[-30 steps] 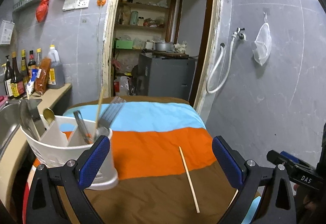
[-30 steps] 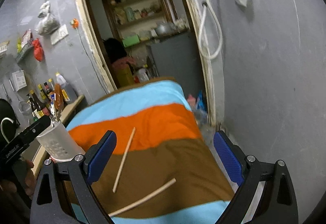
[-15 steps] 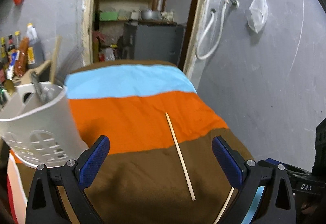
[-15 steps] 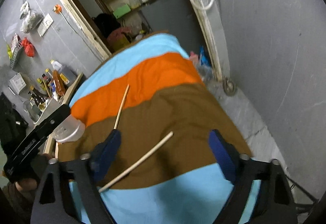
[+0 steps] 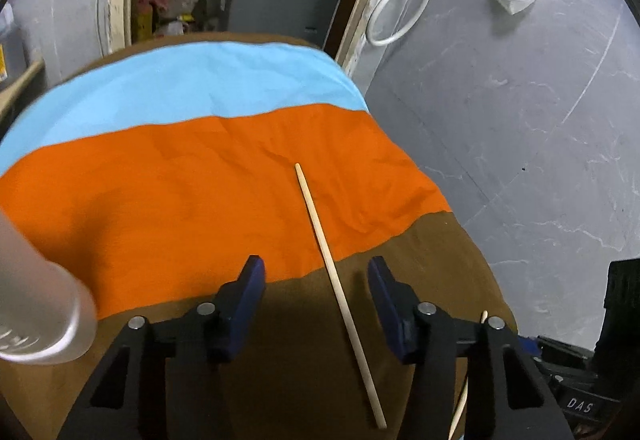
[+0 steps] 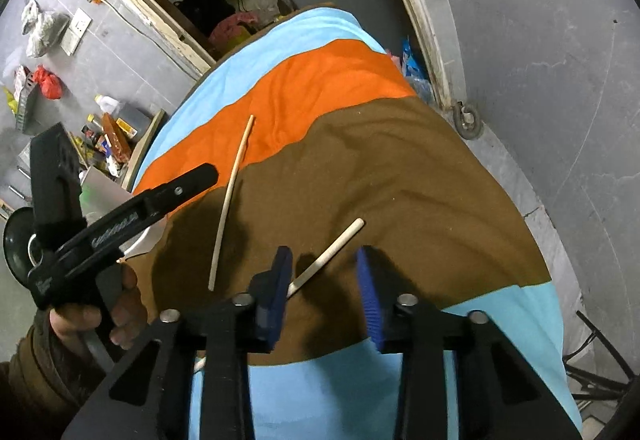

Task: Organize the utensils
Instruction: 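Close the left tool on one chopstick while the right tool closes on the other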

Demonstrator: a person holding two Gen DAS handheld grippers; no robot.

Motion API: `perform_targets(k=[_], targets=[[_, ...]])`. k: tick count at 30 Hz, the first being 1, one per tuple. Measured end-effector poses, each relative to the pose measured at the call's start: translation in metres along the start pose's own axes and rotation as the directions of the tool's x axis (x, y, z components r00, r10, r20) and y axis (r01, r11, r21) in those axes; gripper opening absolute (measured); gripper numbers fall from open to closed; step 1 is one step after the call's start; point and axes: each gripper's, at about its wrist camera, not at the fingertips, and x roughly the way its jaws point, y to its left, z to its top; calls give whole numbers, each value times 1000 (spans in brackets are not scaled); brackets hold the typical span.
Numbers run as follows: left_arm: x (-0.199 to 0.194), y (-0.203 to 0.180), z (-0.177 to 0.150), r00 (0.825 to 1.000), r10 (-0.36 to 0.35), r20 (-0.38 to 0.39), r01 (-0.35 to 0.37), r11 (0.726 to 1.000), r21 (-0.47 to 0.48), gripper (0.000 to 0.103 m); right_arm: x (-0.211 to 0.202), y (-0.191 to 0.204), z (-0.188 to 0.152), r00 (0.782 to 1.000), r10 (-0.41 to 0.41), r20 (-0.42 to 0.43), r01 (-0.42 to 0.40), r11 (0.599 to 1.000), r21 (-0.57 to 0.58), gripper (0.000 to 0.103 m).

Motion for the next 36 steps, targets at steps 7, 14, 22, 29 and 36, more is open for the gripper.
perform_targets(k=[7, 14, 22, 29, 36], targets=[[19, 4, 10, 998, -13, -58, 12, 1000, -17, 34, 12, 6, 13, 1000, 15, -15, -15, 1000, -13, 16], [42, 7, 26, 991, -37, -127, 31, 998, -48, 13, 23, 5, 32, 999, 45, -17, -46, 999, -29, 12], [57, 6, 42, 984, -22, -178, 11, 998, -59, 12, 41, 12, 62, 994, 102, -32, -104, 990, -94, 8], [59, 10, 43, 980, -52, -190, 36, 996, -86, 9, 60, 19, 80, 989, 110, -97, -123, 982, -143, 6], [49, 2, 35, 974, 27, -224, -29, 1000, -6, 6, 60, 33, 87, 982, 18, -187, -64, 968, -242, 6]])
